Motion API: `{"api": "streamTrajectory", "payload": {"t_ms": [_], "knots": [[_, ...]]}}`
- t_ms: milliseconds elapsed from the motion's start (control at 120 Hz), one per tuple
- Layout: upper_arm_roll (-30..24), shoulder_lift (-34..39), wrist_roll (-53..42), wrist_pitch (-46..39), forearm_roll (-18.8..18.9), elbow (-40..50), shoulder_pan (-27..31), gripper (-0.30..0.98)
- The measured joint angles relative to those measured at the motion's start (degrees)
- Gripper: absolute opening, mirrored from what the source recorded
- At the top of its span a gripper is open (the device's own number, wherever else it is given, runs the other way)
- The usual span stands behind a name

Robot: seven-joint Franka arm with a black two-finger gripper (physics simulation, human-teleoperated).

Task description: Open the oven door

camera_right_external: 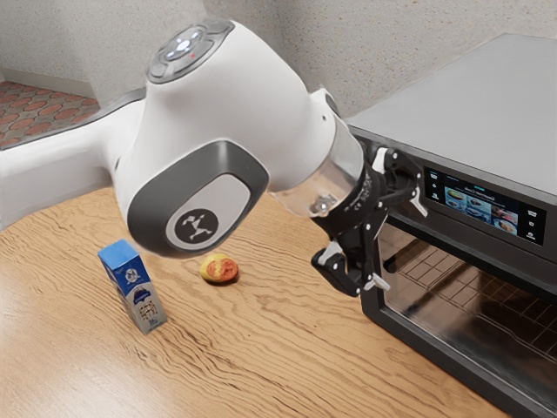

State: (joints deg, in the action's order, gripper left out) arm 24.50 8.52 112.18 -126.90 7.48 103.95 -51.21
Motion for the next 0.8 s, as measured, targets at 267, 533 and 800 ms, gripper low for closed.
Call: {"api": "streamTrajectory", "payload": {"t_ms": [267, 533, 800], "knots": [[0.1, -1.0, -1.6, -0.1, -3.1, 0.4, 1.0, 0.68], [0.2, 0.4, -2.8, -0.2, -4.5, 3.3, 2.6, 0.68], [-0.1, 14.5, -4.0, -3.2, -2.7, 19.0, 6.6, 0.68]]}}
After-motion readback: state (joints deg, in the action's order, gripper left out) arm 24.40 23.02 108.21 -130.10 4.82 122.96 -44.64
